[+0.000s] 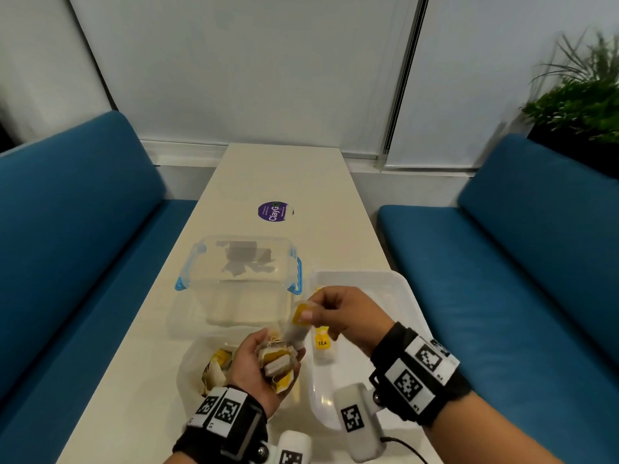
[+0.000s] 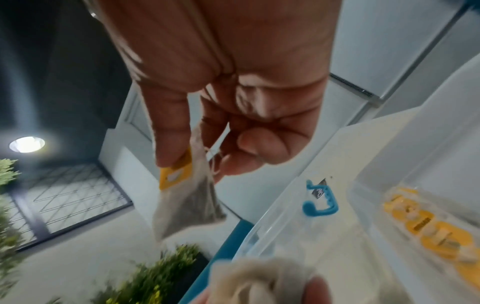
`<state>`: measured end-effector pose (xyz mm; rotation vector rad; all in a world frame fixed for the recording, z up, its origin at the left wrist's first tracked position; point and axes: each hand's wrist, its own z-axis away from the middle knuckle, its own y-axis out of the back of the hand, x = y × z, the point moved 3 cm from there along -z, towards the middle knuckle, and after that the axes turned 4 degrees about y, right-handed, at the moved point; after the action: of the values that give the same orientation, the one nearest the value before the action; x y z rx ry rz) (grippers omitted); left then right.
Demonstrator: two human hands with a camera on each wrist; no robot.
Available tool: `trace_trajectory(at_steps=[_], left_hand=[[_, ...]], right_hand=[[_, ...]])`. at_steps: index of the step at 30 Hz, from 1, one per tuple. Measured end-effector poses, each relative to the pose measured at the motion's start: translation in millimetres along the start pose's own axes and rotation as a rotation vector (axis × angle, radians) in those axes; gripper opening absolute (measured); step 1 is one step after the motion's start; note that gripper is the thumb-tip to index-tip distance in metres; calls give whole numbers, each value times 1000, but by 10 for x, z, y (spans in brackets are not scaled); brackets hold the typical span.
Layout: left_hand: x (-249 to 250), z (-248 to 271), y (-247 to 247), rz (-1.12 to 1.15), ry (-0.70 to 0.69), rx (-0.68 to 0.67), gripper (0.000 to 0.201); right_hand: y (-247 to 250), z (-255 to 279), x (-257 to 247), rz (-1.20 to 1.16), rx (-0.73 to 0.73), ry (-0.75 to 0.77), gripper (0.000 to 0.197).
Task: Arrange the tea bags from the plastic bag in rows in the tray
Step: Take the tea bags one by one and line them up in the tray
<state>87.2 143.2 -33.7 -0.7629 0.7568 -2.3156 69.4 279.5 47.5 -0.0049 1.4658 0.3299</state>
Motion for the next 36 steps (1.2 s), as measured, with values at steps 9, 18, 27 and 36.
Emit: trace_trajectory(at_steps=[9,18,27,36], left_hand=[[-6,-17,77,-2,-10,-30,50],[68,9,108,59,28,-59,30],[113,49,154,43,7,-55,26],[146,32,161,55,23,-61,26]], right_hand=[[424,-153,373,478,168,-192,13],[413,-245,552,610,-75,-389,14],[344,-326,682,701,-214,-576,20],[119,-448,924,649,-321,-774,5]])
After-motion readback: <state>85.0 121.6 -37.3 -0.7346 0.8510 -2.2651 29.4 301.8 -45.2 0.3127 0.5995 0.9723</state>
